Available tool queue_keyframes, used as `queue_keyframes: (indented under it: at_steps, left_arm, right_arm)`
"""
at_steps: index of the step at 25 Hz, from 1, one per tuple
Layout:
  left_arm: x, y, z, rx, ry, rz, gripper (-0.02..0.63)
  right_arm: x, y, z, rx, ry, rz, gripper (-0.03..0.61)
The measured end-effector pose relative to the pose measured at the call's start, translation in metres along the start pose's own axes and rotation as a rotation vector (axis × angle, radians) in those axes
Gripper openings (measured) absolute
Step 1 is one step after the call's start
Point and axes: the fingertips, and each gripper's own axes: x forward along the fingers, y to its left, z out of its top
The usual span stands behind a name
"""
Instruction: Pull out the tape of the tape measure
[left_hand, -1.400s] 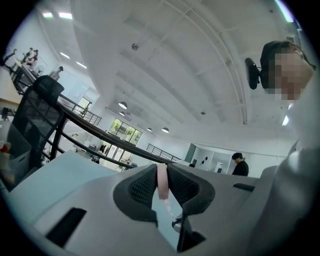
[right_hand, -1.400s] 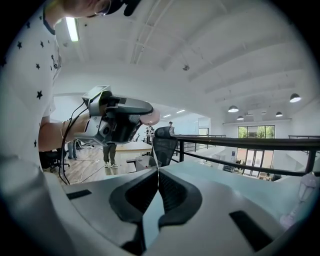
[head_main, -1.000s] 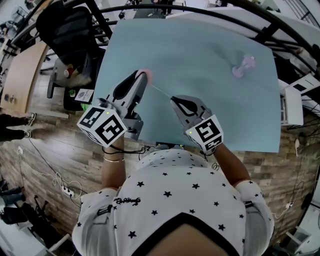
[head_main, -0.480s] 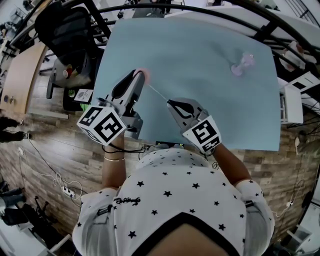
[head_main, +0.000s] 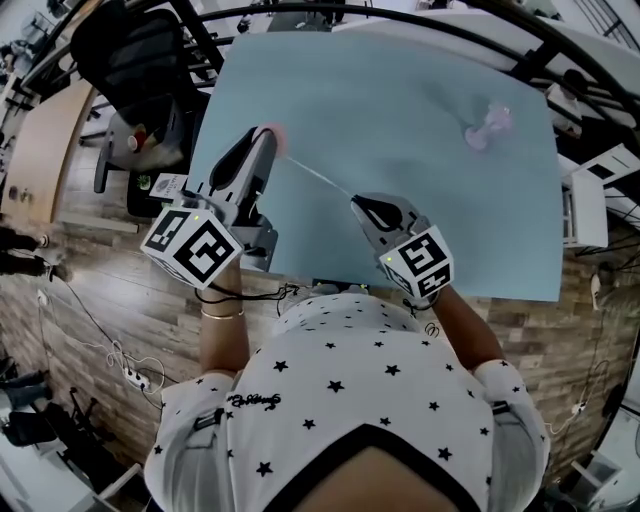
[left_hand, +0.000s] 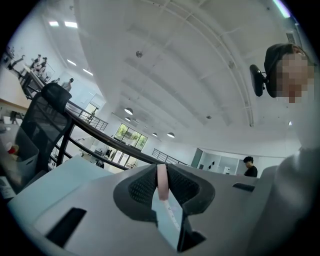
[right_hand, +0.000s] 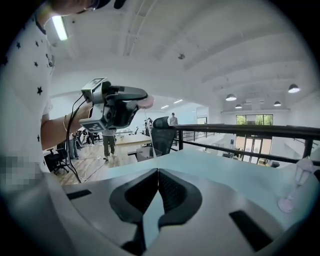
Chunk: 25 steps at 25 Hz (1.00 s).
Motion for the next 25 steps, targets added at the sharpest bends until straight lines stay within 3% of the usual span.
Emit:
queue_keyframes:
  at_steps: [9,13,21,25]
  left_arm:
    - [-0.009,0.010,0.018,0.071,-0.043,0.056,0.084]
    - [-0.007,0.011,0.013,0.116,-0.023,0.072,0.086]
    - [-0.008,0.007,0.005,0.161,-0.032,0.072,0.086]
    - [-0.009,0.001,0.002,0.139,-0.060,0.049,0.086]
  right_arm:
    - [-0.004,-0.009,-0.014,0.038,0.017,-0.024,0.002]
    - [-0.009,-0.021,-0.010,0.069,-0.007,-0.057,0.002]
    - [-0.023,-0.043,0.007,0.100,-0.090,-0.120,0.002]
    - [-0.030,-0.048,0.024,0.089,-0.154,-0.128,0.002]
